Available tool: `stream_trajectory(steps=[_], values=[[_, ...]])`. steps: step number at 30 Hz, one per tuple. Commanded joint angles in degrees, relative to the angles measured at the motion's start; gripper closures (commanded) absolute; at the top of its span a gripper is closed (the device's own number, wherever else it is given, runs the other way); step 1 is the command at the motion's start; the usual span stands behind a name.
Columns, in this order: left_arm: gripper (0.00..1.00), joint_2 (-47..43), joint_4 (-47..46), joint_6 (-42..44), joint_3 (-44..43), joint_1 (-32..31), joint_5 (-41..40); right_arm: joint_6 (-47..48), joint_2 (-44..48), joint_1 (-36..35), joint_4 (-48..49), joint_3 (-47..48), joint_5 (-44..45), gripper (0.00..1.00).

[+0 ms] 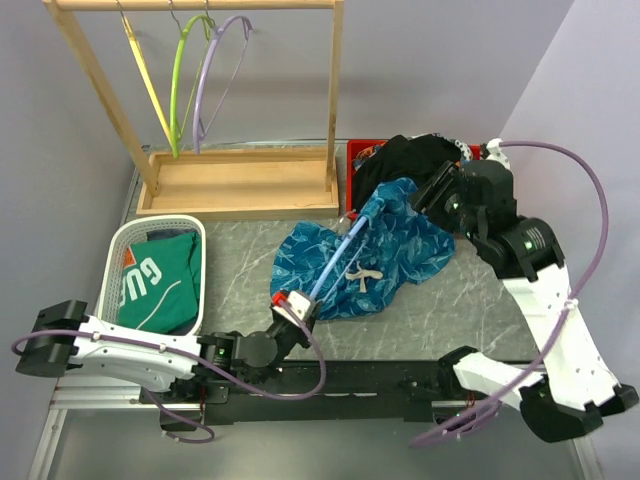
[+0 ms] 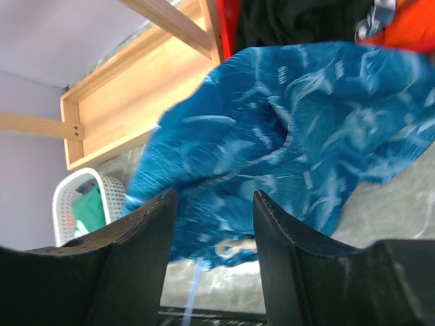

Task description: Place the shorts on the hanger

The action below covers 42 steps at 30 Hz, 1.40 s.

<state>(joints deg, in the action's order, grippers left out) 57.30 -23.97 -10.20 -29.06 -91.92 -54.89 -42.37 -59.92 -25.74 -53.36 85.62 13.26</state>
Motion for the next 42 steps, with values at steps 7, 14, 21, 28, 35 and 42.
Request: stream_trajectory(steps=[7,14,21,28,35,42], values=[[0.99,6.33,-7.15,4.22,-4.60,-0.45,-0.56,-9.83,-3.89,6.57,-1.13,-0.01,-13.08,0.37],[0.99,9.49,-8.73,8.34,-6.27,-0.54,-0.04,-11.94,-5.65,6.75,-4.38,-4.32,-15.37,0.35],[0.99,15.73,-12.32,15.81,-8.73,-2.12,-4.86,-11.69,-6.35,7.54,-5.08,-8.18,-17.39,0.37],[0.99,19.60,-19.44,22.41,-9.61,-2.91,-8.56,-10.19,-6.70,7.98,-6.14,-11.88,-15.72,0.38],[0.99,19.69,-18.05,21.10,-9.88,-3.09,-8.04,-8.34,-7.40,10.53,-3.94,-13.82,-14.93,0.44],[0.82,19.78,-16.21,19.95,-11.28,-3.27,-7.77,-7.29,-8.98,10.71,-0.60,-14.78,-17.65,0.93]])
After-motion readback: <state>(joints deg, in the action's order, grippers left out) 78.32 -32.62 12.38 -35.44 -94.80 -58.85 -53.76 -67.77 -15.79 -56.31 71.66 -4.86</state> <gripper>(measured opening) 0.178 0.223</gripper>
